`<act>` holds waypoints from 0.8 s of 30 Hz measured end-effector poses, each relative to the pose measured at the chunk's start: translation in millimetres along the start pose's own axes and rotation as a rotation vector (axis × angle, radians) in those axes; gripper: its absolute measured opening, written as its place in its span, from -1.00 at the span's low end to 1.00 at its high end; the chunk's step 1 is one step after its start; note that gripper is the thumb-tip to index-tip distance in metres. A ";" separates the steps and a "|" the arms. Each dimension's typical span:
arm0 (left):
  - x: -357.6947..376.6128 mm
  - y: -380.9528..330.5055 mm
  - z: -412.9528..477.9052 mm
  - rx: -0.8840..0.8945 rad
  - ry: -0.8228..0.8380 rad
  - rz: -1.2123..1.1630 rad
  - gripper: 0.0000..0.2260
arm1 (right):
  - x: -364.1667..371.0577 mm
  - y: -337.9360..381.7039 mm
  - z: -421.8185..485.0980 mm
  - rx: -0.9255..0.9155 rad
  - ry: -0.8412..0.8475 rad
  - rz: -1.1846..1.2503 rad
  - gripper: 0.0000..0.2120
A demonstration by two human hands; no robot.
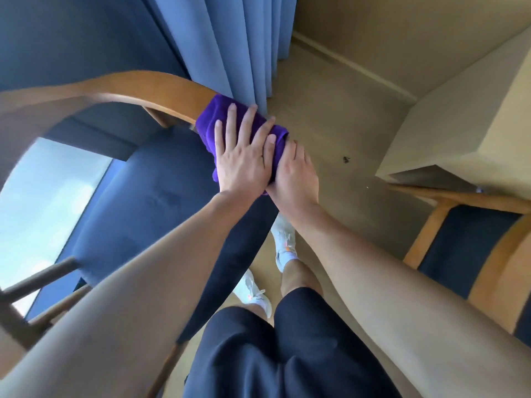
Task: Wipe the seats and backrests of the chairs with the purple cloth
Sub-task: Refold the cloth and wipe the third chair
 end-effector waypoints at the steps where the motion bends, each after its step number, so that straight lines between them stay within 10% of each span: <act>1: 3.3 -8.0 -5.7 0.006 0.016 0.001 -0.58 | -0.2 -5.5 -6.4 0.010 0.011 0.036 -0.33; 7: 19.9 -47.9 -36.8 0.045 0.061 -0.133 -0.58 | -8.5 -35.8 -59.2 -0.098 -0.097 0.226 -0.07; 18: -19.7 -12.6 -39.9 -0.034 0.181 -1.048 -0.55 | -15.1 -5.7 -81.1 -0.168 -0.309 0.236 -0.47; 24: -17.8 3.0 -41.7 -0.156 -0.164 -1.138 -0.73 | 13.4 4.4 -56.0 0.060 -0.158 -0.106 -0.06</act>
Point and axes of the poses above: each hand's wrist, its own z-axis towards the middle knuckle, its own x-axis out of the palm, y = z × x, the point moved 2 cm from there along z, towards the middle knuckle, and after that the axes turned 7 degrees about y, right-handed, at the moved point
